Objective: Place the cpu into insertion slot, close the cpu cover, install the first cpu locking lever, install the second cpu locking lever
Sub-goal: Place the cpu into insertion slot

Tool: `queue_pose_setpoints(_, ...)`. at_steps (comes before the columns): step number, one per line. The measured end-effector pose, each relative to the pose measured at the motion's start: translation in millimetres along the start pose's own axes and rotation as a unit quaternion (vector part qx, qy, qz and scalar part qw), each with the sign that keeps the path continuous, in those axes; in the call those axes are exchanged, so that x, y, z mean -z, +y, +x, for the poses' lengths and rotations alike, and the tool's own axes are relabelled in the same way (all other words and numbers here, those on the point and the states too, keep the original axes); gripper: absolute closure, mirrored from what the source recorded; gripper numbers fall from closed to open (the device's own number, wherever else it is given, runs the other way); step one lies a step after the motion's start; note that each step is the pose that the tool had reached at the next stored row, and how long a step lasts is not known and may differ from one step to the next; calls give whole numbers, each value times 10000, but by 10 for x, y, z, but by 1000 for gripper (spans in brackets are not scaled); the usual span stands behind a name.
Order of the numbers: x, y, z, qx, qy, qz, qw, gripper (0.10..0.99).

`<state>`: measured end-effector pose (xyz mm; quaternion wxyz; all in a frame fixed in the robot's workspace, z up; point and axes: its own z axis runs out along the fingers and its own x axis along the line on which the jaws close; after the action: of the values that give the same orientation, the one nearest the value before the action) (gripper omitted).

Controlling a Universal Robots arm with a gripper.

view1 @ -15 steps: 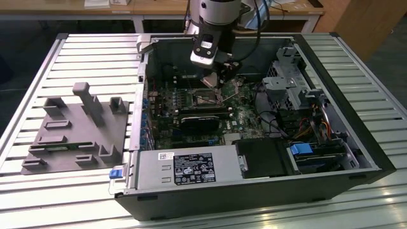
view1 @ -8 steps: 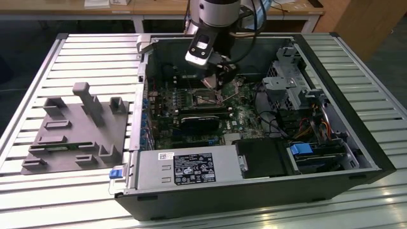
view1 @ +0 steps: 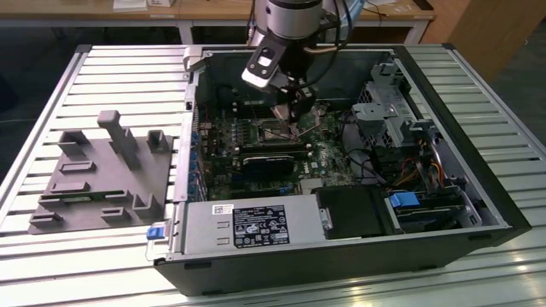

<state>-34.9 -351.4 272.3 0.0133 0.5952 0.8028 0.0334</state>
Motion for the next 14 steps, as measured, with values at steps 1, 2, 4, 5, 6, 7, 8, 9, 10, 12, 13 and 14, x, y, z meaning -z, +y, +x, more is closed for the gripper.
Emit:
queue_pose_setpoints(1,-6,-1,0,-90,-6,-1,10000,545)
queue_pose_setpoints(2,-12,-1,0,-179,-13,-3,9998,545)
queue_pose_setpoints(4,-25,-2,0,-367,-25,-7,9993,545)
queue_pose_setpoints(5,-31,-2,-1,-457,-31,-8,9990,545)
queue_pose_setpoints(6,-38,-3,-1,-546,-38,-10,9985,545)
queue_pose_setpoints(7,-45,-3,-1,-635,-44,-12,9980,545)
queue_pose_setpoints(8,-53,-4,-1,-726,-50,-13,9973,545)
queue_pose_setpoints(9,-60,-4,-1,-815,-57,-15,9967,545)
queue_pose_setpoints(10,-69,-5,-1,-912,-64,-17,9958,545)
queue_pose_setpoints(12,-86,-6,-2,-1090,-76,-20,9940,545)
queue_pose_setpoints(13,-94,-7,-2,-1173,-81,-22,9931,545)
queue_pose_setpoints(14,-102,-8,-1,-1246,-87,-23,9922,545)
